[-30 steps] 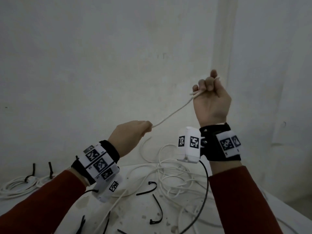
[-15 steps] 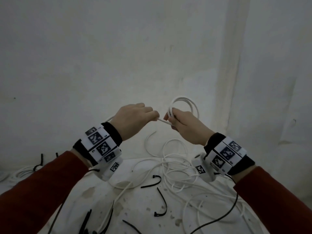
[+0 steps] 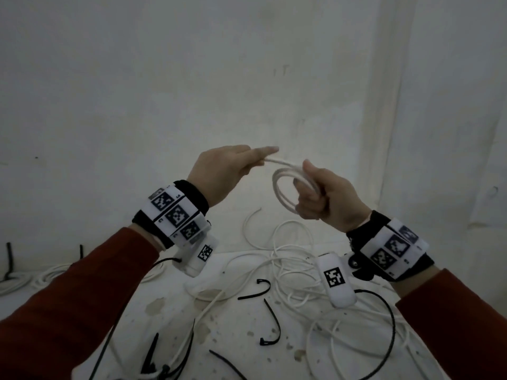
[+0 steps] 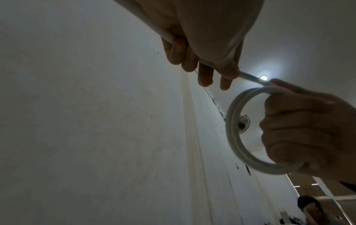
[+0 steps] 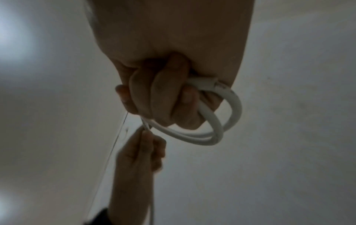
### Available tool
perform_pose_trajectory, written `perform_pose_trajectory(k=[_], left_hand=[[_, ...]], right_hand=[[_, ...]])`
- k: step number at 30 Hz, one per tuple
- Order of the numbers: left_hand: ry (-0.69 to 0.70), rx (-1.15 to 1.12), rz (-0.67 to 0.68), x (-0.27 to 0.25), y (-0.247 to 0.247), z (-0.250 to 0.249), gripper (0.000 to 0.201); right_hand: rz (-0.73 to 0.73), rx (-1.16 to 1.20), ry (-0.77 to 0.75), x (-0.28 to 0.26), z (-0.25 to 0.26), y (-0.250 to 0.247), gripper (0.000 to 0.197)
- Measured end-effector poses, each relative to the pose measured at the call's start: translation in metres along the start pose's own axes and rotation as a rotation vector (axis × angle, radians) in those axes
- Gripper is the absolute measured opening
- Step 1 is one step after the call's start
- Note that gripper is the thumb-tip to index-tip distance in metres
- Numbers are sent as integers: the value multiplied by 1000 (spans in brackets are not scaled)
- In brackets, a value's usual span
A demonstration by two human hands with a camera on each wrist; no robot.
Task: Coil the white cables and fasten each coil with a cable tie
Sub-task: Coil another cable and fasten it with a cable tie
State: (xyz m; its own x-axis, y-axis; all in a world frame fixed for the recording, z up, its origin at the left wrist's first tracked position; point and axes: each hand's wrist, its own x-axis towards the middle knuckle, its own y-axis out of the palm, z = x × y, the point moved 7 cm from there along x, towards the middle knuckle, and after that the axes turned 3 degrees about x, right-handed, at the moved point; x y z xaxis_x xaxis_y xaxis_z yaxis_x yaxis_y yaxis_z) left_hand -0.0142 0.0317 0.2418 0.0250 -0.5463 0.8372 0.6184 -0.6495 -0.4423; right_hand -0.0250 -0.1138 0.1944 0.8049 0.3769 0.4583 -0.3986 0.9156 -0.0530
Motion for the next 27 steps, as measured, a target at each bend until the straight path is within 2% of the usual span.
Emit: perform_pose_trajectory(k=[4,5,8,9,11,13,16,20,23,27], left_hand=[[-131,-101,-69,-6,10,20,62],[-147,-117,-65,-9,15,21,64],[-184,-129,-28,-17,30,19,66],[-205,-142,-14,-20,36,19,64],[-278,-184,11,-25,46,21,53],[-350,-215,73,-28,56,19,45],[-369,-229,210,-30,69,5,38],[-245,-191,266,-22,71,-21,59],[-175,-154,223,-13,64,-37,57],[8,-78,138,-8,54,-53,51]], right_hand=[[-10,321,-119,-10,28,-8,46],[23,393,-161,-11,34,-11,45],[264,713,-264,-13,48,-11,41],[291,782,-303,-13,53,-13,41],[197,796,-409,-12,61,-20,44],[13,766,-518,-14,71,-27,48],[-164,810,-632,-13,82,-40,41],[-246,789,-709,-1,87,-49,32],[-284,721,-696,10,83,-51,27],[-365,523,-569,23,66,-48,30]])
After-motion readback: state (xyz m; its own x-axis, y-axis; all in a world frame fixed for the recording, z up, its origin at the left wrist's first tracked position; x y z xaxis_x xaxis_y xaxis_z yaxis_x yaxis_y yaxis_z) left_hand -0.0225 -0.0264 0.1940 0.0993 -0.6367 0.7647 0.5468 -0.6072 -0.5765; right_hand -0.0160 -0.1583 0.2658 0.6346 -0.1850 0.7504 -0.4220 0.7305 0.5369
